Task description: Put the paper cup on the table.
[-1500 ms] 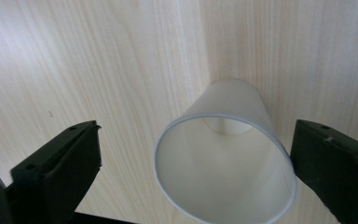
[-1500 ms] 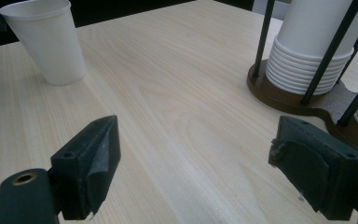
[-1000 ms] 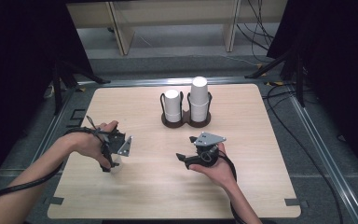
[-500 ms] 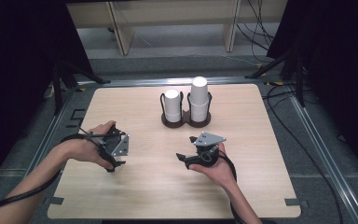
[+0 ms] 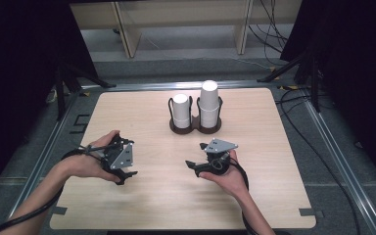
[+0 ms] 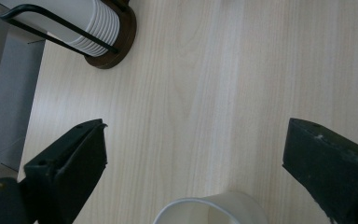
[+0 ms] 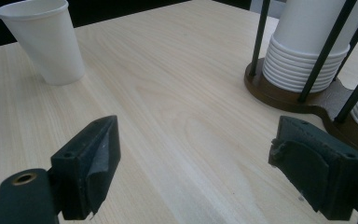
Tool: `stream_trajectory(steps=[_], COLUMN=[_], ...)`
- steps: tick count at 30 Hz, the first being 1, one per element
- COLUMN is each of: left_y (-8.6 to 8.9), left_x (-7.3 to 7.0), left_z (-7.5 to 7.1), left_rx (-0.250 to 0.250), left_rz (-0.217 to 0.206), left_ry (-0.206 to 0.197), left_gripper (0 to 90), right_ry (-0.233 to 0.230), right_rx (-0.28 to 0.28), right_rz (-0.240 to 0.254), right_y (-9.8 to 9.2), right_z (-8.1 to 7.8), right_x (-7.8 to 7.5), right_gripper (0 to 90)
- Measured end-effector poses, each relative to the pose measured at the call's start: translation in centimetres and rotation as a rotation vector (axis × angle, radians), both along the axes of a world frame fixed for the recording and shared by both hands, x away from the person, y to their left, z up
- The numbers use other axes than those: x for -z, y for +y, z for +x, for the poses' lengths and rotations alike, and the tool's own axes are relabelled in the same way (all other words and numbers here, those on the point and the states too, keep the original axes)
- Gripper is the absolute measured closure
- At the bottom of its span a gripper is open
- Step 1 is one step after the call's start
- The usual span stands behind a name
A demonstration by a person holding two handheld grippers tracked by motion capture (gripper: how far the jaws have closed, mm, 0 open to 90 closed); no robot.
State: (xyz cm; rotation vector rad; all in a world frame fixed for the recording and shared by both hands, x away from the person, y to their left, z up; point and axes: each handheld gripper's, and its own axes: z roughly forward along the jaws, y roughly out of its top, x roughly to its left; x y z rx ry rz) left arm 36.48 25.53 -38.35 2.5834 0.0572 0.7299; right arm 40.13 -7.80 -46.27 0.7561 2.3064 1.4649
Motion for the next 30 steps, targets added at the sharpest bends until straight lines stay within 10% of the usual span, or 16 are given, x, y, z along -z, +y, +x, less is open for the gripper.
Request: stream_trajectory(steps=[16,30], left_y=[0.4,1.6], left_x=[1.5,4.5], left_z=[-2.3,-5.4], left_rx=[-0.043,-0.131], left_rz=[-0.126,-0.366], left_ry=[-0.059,-0.152], left_gripper=[5.6,5.6], right_ry=[0.002,0.013], right_rx=[0.007,0.007], right_rz=[0.003,0.007], right_y=[-0.3,-0.4], right_z=[0.0,-0.1], right_x=[0.0,0.1], right_gripper=[15.7,15.6])
